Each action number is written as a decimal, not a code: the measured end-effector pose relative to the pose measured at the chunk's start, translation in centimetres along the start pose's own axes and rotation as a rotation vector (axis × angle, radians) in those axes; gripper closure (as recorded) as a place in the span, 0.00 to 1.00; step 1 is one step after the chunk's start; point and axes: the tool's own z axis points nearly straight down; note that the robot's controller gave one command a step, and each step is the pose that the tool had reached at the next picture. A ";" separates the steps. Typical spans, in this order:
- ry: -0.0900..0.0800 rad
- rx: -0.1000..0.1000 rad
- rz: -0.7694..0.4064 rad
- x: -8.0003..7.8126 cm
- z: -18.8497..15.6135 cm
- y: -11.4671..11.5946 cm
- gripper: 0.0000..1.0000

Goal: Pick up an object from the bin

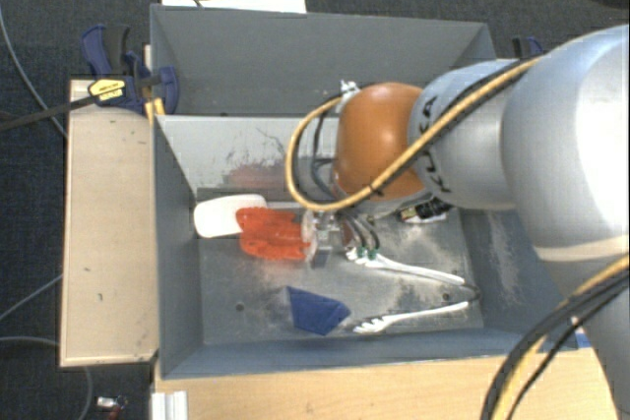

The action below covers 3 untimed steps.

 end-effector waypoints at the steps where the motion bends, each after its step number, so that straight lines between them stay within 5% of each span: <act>1: 0.000 0.000 0.002 0.0 0.0 0.0 1.00; 3: -0.009 -0.002 0.096 -0.4 0.0 1.1 1.00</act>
Offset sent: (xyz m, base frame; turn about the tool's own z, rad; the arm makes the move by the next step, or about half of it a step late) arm 0.0014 0.0107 -0.0025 0.0971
